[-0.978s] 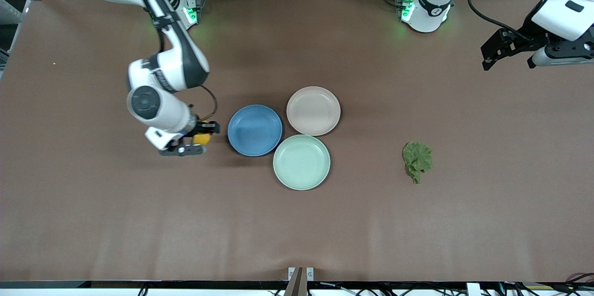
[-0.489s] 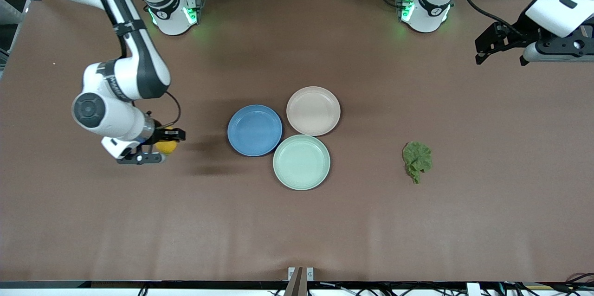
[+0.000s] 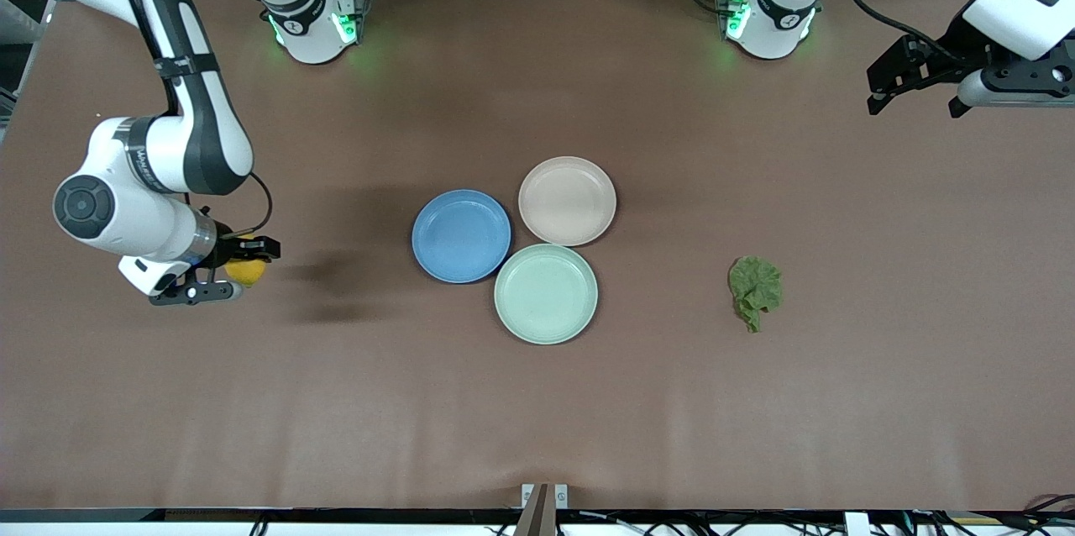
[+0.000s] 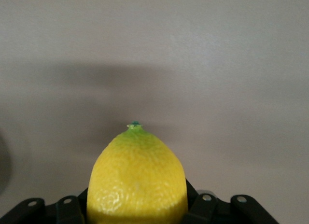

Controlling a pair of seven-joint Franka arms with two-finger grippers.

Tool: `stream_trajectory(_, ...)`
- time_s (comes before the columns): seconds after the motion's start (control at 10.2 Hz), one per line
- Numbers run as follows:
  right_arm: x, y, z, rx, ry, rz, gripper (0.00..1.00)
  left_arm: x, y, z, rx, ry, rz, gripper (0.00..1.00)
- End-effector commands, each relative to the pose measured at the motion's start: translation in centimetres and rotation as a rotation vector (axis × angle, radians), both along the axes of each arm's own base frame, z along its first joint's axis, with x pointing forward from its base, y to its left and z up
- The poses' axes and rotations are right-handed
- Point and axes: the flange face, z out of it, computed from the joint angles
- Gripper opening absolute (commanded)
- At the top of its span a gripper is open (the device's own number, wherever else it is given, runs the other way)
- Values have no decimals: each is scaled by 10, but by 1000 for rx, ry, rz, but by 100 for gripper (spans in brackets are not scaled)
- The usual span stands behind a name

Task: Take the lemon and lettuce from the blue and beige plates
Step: 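Lift the lemon off the blue plate with the right gripper, then lower the lemon onto the table with the right gripper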

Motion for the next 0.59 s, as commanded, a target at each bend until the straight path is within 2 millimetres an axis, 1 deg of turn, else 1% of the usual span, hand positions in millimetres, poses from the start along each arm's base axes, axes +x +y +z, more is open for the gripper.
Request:
stream_trajectory(0.0,0,-12,-14,-10,-28,10,41,-3,2,6,-22,9,-27,100)
stream_trajectory(0.1,-4,-20,-28,-13,-49,18,40,-2,1,6,-22,10,-29,100)
stream_trajectory(0.2,-9,-24,-42,-15,-72,36,41,-2,1,6,-21,10,-30,100)
stream_trajectory(0.49,-22,-29,-67,-23,-99,35,40,-3,1,6,-16,8,-30,100)
